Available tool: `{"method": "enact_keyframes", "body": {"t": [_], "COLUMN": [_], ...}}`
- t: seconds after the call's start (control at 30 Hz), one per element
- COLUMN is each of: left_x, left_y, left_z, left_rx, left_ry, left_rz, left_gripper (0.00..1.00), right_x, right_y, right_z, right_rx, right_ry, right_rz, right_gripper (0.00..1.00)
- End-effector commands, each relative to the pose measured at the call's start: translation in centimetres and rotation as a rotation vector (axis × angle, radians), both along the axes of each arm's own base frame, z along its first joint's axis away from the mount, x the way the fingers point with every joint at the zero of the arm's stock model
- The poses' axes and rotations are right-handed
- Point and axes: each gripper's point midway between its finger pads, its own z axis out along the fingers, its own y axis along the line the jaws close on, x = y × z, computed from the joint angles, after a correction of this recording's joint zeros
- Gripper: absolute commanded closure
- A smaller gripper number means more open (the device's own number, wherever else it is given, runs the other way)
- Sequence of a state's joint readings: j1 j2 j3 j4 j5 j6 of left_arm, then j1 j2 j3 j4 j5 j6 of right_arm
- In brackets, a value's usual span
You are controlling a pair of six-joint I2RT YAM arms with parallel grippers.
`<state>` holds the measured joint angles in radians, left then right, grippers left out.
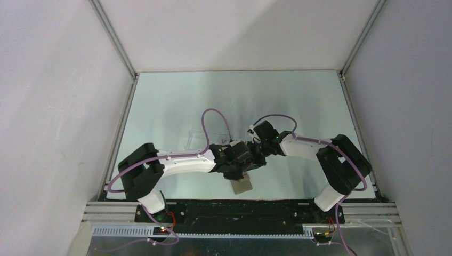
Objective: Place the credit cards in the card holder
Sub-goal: Close the card holder at the center of the board.
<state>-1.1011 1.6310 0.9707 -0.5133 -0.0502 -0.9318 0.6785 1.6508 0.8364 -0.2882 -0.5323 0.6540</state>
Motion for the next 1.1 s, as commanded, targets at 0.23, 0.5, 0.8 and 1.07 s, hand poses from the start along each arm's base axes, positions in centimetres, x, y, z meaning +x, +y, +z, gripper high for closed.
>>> {"method": "enact_keyframes", "body": {"t": [0.23,0.5,0.8,1.07], "left_x": [0.6,0.5,0.3,0.0], "left_y": [-1.7,-1.8,-1.5,-1.2], "left_z": [1.3,0.9,0.5,0.1], "left_rx": [-0.092,-0.096,-0.087,-0.081], "left_ry": [-0.042,-0.030,-0.023,-0.012], "left_rz": [0.007,0.004,0.004,0.003], "left_gripper": [1.00,1.00,1.00,1.00], "right_x": [0.4,-0.8,-1.8,-2.0], "right_y": [-0.3,-1.2,-1.0,-0.3], "right_z": [3.6,2.7,1.8,1.0], "right_rx": [0.063,-0.012,-0.045,-0.049], "right_ry": [-0.056,-0.054,-0.051,-0.044], "right_rz": [-0.002,0.029,0.063,0.070], "right_gripper": [0.97,0.99,0.99,0.99]}}
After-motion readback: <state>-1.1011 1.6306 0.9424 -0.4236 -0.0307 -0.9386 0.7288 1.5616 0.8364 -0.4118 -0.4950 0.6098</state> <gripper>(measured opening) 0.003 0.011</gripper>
